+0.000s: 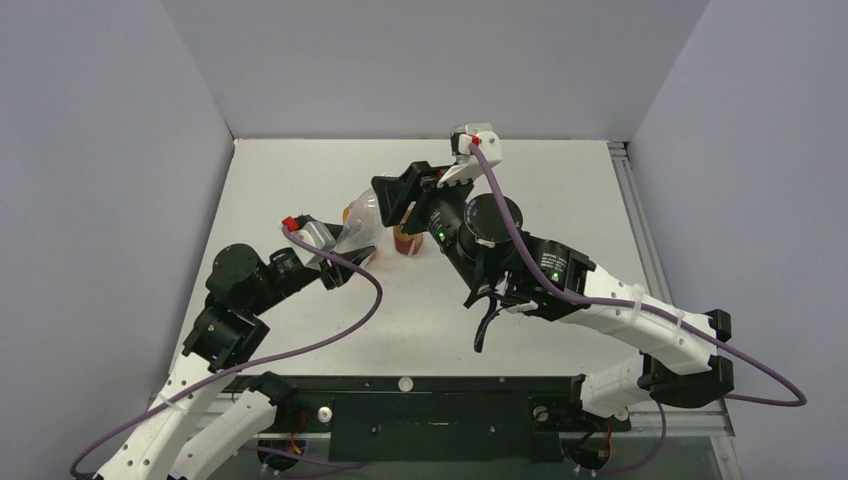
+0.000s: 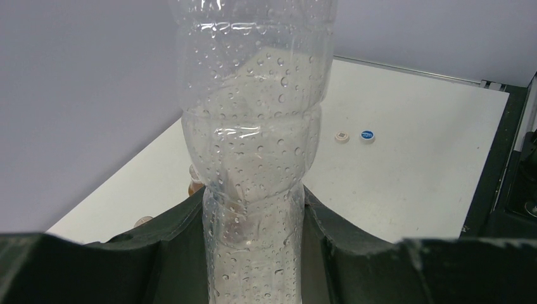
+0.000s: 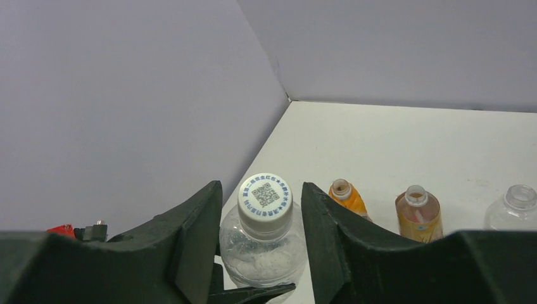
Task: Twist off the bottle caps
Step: Unscrew the bottle cap from the plastic bottle.
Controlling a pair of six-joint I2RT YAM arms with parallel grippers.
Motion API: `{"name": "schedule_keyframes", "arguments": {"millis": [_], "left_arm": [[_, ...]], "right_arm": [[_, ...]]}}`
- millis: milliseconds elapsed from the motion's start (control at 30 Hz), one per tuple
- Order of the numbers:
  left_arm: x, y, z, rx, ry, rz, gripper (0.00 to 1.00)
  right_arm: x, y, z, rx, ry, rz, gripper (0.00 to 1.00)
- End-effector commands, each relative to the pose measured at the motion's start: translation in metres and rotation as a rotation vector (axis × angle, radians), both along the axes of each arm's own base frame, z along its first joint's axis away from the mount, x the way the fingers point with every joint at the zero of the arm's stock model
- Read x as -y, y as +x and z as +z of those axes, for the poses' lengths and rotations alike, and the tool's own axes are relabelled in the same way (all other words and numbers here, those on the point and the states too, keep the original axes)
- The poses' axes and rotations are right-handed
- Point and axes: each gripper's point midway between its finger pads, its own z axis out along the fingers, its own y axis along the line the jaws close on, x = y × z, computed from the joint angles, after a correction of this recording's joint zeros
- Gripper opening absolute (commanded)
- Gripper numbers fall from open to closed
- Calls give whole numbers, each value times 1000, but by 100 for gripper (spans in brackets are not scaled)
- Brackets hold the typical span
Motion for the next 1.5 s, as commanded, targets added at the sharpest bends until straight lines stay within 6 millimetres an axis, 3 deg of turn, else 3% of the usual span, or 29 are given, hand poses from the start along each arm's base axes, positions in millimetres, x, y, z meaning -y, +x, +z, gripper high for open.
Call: {"name": "schedule_keyframes", "arguments": {"millis": [0,133,533,833,1033,1200,1467], "left_arm": [[-3,2,13,51,-23,20,0],[-3,2,15,54,-26,21,0],[-3,2,17,57,-28,18,0],[-2,1,17,57,-29,15,0],[-2,1,18,58,-30,15,0],[-2,1,18,61,-32,15,0],[-2,1,18,61,-30,16,0]], "right_arm": [[6,-5,29,17,92,12,41],[3,-5,29,10,97,26,37],[-3,0,23,0,72,46,39],[1,8,13,-4,31,29,31],[1,9,7,2,-1,34,35],[-2,6,6,3,2,57,49],[-3,4,8,8,15,75,52]]}}
